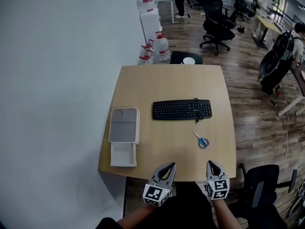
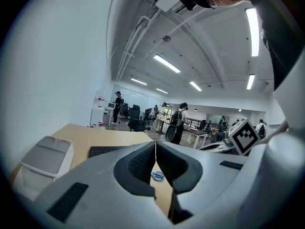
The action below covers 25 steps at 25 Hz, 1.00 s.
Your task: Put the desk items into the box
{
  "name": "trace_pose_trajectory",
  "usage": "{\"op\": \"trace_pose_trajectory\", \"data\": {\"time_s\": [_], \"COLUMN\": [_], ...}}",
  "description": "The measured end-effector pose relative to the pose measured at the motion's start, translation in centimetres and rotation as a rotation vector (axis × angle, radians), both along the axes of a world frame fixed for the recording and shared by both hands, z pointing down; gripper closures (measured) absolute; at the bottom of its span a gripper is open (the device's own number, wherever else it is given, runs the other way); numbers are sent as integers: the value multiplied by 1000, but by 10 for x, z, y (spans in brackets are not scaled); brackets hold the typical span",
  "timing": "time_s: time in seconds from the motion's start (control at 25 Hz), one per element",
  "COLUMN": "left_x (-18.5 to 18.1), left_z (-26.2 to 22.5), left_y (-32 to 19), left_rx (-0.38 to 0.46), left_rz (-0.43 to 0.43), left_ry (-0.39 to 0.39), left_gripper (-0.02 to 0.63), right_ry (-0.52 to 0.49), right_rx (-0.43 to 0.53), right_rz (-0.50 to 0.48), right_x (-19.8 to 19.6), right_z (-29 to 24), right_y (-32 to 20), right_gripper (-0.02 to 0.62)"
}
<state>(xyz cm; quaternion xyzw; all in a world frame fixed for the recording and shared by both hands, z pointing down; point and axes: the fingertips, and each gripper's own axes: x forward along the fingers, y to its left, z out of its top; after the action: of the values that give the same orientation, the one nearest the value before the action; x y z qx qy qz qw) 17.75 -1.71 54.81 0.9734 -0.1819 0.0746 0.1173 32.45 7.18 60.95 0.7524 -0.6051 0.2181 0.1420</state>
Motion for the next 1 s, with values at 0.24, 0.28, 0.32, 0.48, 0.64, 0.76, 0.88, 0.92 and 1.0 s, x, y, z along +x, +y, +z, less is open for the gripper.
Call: {"op": "trace_pose_trajectory", "data": {"time_s": [0.24,0.28,0.32,0.48,0.64,0.76,0.88,0.92,1.0], "left_x": [58,65,71,91,101,101,100,99,96], "left_z": [15,21,27,38,38,46,45,46,49], "left_y": [-21,-24,-27,-44,-55,-60,-67,-70,-76], "left_rx": [16,8,0,-11,-17,-26,-39,-37,-36], "left_rz": [-12,-15,-19,-65,-108,-129,-170,-184,-205], "left_ry": [-49,-57,-67,-87,-97,-118,-115,-116,-125], "left_gripper": [588,588,588,588,588,588,588,588,588], "right_ry": [-53,-55,-56,-65,-71,-82,-89,-92,-94], "right_rx": [-69,-86,-107,-184,-263,-316,-368,-381,-409], "right_rz": [-87,-108,-128,-189,-251,-296,-325,-329,-338], "right_x": [48,54,61,84,98,101,102,102,104], "right_z": [40,49,59,96,128,152,177,185,199], "right_y": [-33,-38,-43,-66,-81,-90,-93,-95,-98], "right_gripper": [534,534,534,462,459,454,443,440,433]}}
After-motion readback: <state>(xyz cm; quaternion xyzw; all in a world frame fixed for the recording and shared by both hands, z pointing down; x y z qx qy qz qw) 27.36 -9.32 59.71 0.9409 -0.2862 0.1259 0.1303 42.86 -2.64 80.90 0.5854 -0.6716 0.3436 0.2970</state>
